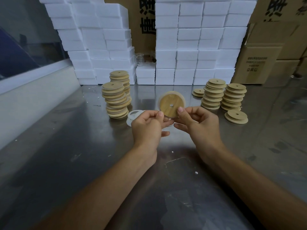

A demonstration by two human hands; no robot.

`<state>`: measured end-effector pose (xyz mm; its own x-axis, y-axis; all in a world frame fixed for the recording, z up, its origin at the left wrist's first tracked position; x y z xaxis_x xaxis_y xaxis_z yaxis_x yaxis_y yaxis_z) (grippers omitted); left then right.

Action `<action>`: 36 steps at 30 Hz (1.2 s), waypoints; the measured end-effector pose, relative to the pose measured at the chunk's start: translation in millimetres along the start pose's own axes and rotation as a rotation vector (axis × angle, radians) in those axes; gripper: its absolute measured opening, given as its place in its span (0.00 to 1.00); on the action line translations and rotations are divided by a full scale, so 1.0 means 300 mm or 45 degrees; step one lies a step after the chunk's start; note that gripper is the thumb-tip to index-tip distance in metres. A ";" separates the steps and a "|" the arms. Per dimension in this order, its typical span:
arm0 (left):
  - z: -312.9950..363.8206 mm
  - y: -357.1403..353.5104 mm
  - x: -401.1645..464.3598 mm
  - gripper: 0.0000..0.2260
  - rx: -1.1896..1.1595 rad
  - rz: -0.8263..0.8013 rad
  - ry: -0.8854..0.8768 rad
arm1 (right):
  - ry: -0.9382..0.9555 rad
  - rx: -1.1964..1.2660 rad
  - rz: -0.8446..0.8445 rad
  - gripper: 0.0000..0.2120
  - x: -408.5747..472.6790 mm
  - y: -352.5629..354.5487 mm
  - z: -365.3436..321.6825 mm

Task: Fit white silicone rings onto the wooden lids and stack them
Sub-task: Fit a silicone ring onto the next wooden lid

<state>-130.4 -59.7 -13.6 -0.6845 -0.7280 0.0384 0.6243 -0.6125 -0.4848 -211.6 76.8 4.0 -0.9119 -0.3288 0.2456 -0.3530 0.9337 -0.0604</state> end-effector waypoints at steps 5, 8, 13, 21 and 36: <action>-0.017 -0.009 0.001 0.05 -0.048 -0.026 0.045 | -0.010 -0.111 -0.094 0.08 -0.019 -0.029 0.017; -0.016 -0.007 0.004 0.04 -0.001 -0.027 0.013 | -0.011 -0.195 -0.106 0.07 -0.026 -0.036 0.021; 0.022 -0.007 0.012 0.05 0.162 -0.066 -0.127 | -0.109 -0.195 -0.131 0.05 -0.029 -0.041 0.035; 0.134 0.122 0.086 0.12 0.199 0.107 -0.282 | -0.176 -0.229 -0.079 0.07 -0.011 -0.015 0.045; 0.275 0.435 0.182 0.13 1.142 0.757 -0.334 | -0.169 -0.297 0.025 0.09 0.018 0.038 0.060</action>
<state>-55.2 -204.9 -2.8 -0.1506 -0.9578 0.2447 0.9458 -0.0676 0.3178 -224.4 83.0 -12.8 -0.9431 -0.3114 0.1169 -0.2908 0.9425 0.1645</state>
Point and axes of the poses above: each hand's wrist, its own x-axis towards the middle knuckle, its own y-axis out of the back of the hand, z = x × y, the point moved 8 cm from there along x, towards the middle knuckle, and after that the axes turned 12 degrees about -x, right-handed, at the moved point
